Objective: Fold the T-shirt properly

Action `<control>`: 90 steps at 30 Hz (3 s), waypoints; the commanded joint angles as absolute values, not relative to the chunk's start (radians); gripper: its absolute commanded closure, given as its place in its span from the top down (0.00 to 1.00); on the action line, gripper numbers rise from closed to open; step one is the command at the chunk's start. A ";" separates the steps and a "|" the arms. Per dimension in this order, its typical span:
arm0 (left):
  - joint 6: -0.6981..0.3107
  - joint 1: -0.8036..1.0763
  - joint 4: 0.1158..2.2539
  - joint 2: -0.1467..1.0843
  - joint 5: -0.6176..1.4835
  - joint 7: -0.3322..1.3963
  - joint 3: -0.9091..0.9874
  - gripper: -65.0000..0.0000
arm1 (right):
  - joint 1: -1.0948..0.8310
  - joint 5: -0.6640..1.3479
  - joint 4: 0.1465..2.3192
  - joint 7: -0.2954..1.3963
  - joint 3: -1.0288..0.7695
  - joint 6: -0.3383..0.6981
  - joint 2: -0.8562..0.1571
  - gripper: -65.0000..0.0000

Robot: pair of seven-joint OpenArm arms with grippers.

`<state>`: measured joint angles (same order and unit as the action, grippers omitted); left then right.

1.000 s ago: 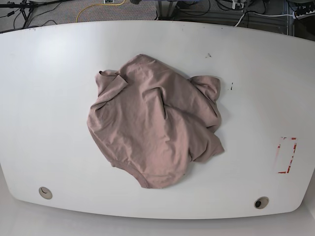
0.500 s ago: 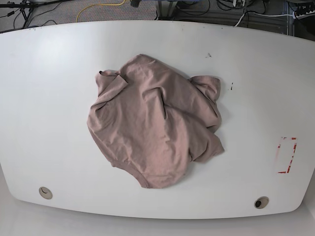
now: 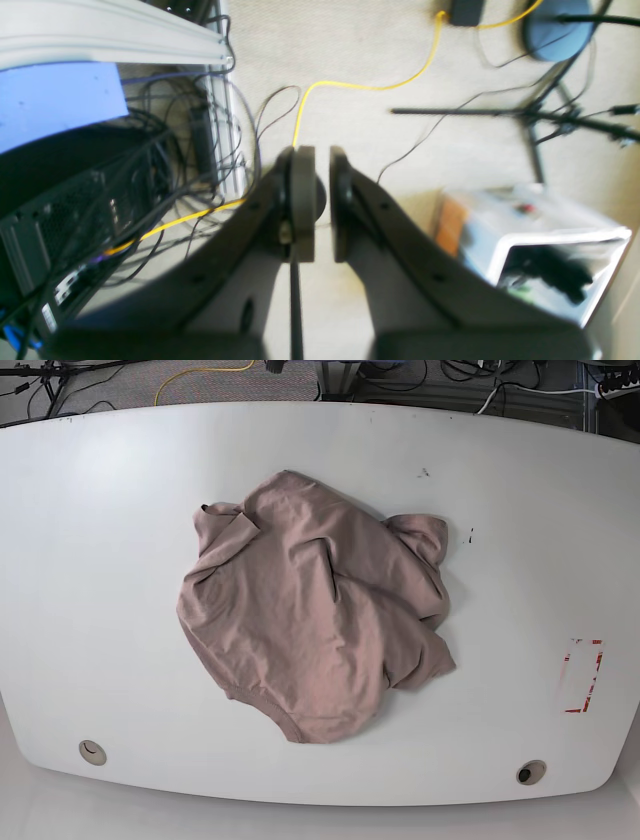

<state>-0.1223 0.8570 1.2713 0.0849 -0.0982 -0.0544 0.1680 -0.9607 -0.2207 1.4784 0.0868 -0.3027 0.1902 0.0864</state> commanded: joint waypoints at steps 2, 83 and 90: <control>-0.117 0.898 1.317 0.085 -0.103 -0.062 0.174 0.35 | -0.997 -0.221 1.522 0.081 -0.308 0.194 0.087 0.07; -0.122 1.077 1.842 0.136 0.178 -0.038 0.281 0.35 | -1.013 -0.154 1.924 0.110 -0.276 0.214 0.101 0.06; -0.122 1.058 1.855 0.136 0.165 -0.040 0.274 0.35 | -1.007 -0.151 1.930 0.117 -0.275 0.214 0.100 0.06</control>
<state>-0.1268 1.0470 1.8301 0.1329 0.1738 -0.0162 0.2756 -0.9909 -0.1562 1.9102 0.1310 -0.2729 0.2165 0.1040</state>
